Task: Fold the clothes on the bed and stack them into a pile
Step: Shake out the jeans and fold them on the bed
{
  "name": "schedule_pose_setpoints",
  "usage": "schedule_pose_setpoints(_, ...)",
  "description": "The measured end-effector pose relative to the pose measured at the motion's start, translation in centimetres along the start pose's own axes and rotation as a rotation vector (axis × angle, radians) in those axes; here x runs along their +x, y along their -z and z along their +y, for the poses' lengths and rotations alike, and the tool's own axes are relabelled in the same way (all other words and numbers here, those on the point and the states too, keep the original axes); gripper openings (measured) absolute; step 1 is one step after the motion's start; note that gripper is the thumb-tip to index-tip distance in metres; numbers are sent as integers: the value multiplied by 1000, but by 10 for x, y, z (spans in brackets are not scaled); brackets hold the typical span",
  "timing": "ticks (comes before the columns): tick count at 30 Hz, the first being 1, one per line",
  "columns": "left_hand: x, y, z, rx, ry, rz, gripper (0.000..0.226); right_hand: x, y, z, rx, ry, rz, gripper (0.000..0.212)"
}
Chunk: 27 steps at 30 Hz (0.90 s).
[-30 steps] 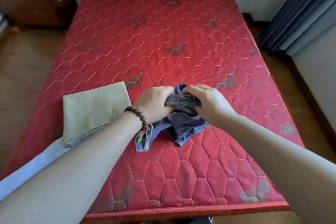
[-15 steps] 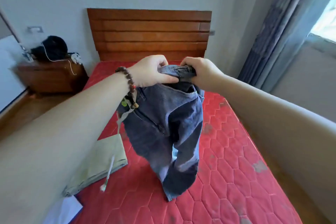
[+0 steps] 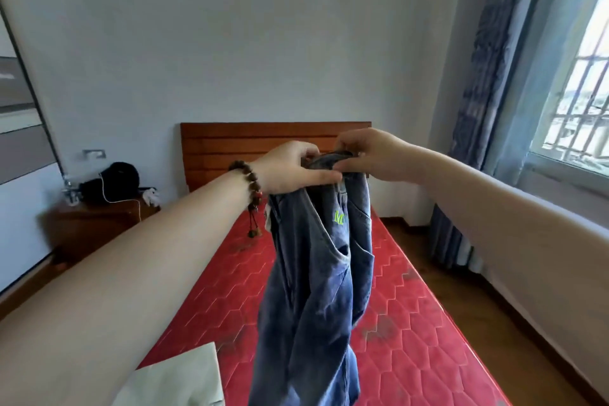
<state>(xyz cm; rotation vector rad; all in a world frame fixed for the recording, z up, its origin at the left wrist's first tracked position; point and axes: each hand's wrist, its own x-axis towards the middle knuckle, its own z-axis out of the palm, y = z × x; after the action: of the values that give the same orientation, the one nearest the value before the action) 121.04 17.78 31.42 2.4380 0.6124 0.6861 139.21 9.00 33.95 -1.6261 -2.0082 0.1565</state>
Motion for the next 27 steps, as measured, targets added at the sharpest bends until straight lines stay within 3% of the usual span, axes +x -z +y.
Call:
schedule_pose_setpoints(3, -1, 5, 6, -235, 2, -64, 31, 7, 8, -2, -286, 119, 93, 18)
schedule_pose_setpoints(6, -1, 7, 0, -283, -20, -75, 5, 9, 11, -5, -296, 136, 174, 18)
schedule_pose_setpoints(7, 0, 4, -2, -261, -23, -39, 7, 9, 11, -5, -284, 118, 163, 15)
schedule_pose_setpoints(11, 2, -18, 1, -130, -38, 173, 13, 8, 10, -2, -255, 7, -50, 10)
schedule_pose_setpoints(14, 1, -33, 2, -110, -89, 256, 19, 2, 16, 2, -253, -80, -274, 12)
schedule_pose_setpoints(17, -3, -41, 1, -135, -120, 290, 16, -7, 25, 6, -181, -169, -358, 8)
schedule_pose_setpoints(21, -3, -51, 1, -145, -115, 342, 19, -10, 24, 1, 10, -267, -406, 50)
schedule_pose_setpoints(25, -1, -56, 3, -138, -143, 263, 21, -6, 26, -7, -165, -119, -273, 19)
schedule_pose_setpoints(27, 0, -50, -2, -142, -138, 155, 30, -7, 34, -13, -213, -73, -249, 14)
